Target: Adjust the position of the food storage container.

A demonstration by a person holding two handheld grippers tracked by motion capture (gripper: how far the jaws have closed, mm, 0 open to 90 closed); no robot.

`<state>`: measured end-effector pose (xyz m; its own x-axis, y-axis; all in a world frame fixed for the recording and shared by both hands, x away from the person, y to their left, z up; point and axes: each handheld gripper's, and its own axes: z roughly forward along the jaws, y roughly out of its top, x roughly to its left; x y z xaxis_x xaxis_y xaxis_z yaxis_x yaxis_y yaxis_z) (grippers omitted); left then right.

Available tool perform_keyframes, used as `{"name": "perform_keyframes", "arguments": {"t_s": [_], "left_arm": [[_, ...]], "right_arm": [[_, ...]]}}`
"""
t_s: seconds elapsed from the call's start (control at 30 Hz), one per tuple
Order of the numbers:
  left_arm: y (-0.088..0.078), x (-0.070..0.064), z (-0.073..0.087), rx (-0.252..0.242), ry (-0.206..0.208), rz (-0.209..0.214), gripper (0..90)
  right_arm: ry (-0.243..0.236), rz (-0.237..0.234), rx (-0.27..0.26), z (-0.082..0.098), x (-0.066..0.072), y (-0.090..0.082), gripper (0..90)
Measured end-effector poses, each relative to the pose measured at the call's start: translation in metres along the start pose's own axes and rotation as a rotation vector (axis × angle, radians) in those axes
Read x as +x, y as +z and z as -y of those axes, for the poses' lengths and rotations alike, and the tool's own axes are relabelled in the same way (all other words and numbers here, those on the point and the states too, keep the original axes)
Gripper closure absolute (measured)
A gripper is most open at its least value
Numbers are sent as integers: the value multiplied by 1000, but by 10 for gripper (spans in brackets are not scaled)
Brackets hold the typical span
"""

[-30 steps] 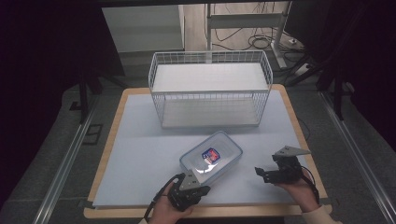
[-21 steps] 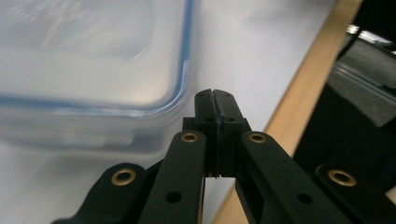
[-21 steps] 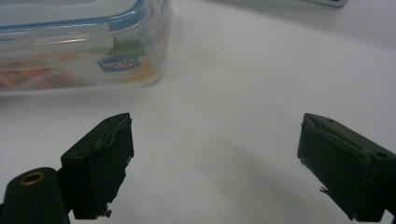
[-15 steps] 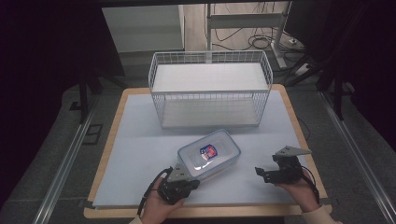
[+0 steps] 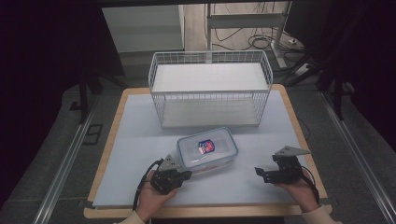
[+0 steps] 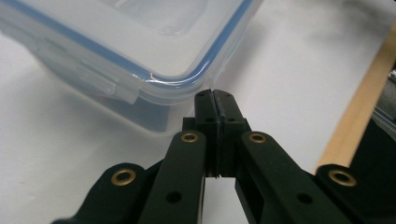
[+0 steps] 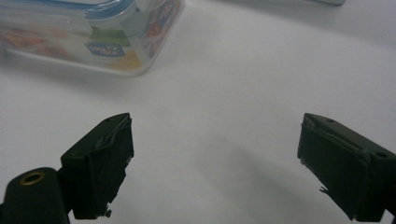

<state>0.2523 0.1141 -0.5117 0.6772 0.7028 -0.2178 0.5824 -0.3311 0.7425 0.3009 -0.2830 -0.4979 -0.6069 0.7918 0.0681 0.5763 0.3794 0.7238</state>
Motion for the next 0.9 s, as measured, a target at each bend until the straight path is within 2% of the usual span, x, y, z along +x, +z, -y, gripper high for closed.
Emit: {"name": "perform_keyframes", "arguments": {"t_s": [0.33, 0.5, 0.67, 0.9], "left_arm": [[3, 25, -5, 0, -63, -25, 898], [4, 32, -7, -4, -79, -37, 898], [3, 38, -7, -8, -97, -38, 897], [3, 39, -7, -13, -104, -35, 896]], "right_arm": [[2, 0, 7, 0, 1, 1, 108], [-1, -2, 5, 0, 1, 1, 108], [-2, -3, 9, 0, 1, 2, 108], [-6, -3, 12, 0, 1, 2, 108]]}}
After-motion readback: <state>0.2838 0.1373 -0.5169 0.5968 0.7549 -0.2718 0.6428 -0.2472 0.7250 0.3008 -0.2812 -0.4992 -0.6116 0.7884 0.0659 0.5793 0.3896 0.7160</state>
